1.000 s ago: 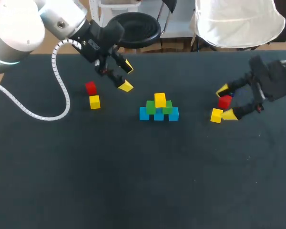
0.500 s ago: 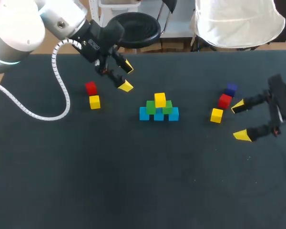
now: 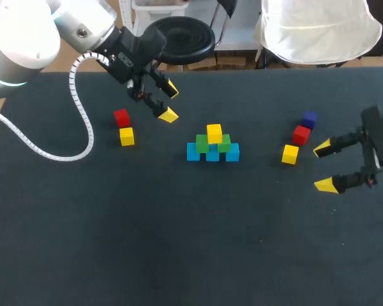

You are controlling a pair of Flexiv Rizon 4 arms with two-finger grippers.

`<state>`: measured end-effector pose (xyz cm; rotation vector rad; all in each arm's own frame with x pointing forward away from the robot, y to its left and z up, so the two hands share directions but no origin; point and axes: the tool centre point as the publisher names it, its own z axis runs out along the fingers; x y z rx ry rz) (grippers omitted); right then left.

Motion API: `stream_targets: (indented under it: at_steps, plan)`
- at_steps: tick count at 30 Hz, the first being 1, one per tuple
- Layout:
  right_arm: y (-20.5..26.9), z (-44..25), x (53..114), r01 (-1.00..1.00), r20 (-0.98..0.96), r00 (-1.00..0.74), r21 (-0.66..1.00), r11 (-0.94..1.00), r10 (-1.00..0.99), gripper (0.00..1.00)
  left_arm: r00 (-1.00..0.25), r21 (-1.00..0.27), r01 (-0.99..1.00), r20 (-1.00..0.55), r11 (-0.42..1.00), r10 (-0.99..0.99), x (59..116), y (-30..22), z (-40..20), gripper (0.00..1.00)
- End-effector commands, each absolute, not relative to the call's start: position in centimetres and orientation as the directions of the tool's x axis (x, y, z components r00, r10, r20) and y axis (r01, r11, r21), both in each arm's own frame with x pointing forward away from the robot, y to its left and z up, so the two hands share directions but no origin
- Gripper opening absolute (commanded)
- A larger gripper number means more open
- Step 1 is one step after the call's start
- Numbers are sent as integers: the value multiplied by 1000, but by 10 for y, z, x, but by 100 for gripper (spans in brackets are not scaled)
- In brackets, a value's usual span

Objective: Place the blue cubes, place green cubes on the blue cubes, place the yellow cubes on the green cubes, then place the red cubes on the yellow cubes, and place purple cube on the red cubes.

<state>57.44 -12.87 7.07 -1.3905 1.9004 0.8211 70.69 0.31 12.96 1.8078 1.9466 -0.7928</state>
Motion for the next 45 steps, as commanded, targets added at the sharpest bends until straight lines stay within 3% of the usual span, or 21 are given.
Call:
stream_targets:
  at_steps: [1,45]
  plan:
    - [-136,45,601,-967,-820,-236,149,205,-522,100,-109,-150,989,-617,19,780,706,4,129,100]
    - [-120,6,658,-993,-811,-108,67,93,-575,100,-109,-150,989,-617,19,780,706,4,129,100]
